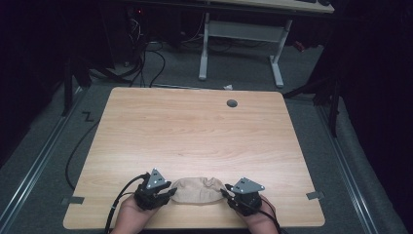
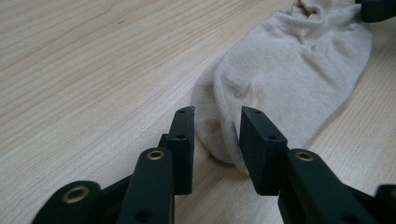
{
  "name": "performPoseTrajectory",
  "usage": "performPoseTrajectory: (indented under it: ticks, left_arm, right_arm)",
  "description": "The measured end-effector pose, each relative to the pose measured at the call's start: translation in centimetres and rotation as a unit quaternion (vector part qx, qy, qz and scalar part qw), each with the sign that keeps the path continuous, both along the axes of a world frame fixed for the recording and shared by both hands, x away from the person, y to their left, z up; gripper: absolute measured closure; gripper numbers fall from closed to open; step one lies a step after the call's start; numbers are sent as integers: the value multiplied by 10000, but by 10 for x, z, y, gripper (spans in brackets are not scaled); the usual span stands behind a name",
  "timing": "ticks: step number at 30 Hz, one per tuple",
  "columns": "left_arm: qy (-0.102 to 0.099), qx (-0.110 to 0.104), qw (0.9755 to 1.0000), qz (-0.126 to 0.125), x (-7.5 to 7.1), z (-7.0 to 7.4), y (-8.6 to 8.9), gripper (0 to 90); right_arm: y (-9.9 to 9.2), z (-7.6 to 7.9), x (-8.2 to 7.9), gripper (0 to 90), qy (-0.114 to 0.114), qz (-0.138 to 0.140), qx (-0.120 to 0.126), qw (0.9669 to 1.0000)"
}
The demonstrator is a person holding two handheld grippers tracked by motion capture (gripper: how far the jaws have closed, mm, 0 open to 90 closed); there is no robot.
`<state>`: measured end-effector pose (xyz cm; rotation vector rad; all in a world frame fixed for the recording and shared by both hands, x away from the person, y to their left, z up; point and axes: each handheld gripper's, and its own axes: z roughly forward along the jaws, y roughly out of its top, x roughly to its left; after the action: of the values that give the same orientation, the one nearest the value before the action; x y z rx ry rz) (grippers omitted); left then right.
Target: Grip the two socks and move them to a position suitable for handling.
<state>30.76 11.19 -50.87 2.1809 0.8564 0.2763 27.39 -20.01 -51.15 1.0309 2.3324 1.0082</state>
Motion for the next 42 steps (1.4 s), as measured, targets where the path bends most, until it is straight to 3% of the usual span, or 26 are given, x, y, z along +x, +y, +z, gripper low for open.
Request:
performPoseTrajectory:
  ticks: [11, 14, 19, 25, 32, 37, 39, 42]
  left_arm:
    - [-151, -242, 9995, 101, 6, 8, 9, 598]
    - [-170, -343, 9990, 240, 11, 11, 18, 585]
    - [-142, -466, 9974, 540, 19, 11, 37, 579]
    - [-256, -375, 9948, 913, 29, 9, 61, 568]
    - [-345, -298, 9890, 1407, 38, 8, 94, 562]
    - [-461, -222, 9820, 1817, 45, 10, 122, 549]
    - [-412, -188, 9802, 1925, 48, 8, 130, 546]
    - [-263, -68, 9798, 1982, 52, 2, 134, 527]
  right_arm:
    - [-9, 10, 2, 623, -326, -184, 332, 9987]
    - [-17, 12, 5, 604, -338, -315, 461, 9979]
    - [-20, 14, 7, 596, -423, -382, 449, 9974]
    - [-32, 17, 15, 572, -611, -616, 512, 9949]
    - [-55, 10, 34, 550, -704, -1077, 518, 9903]
    - [-79, 2, 41, 550, -746, -1448, 415, 9858]
    - [-90, 1, 42, 550, -777, -1622, 352, 9831]
    - [-103, 0, 41, 549, -766, -1848, 387, 9790]
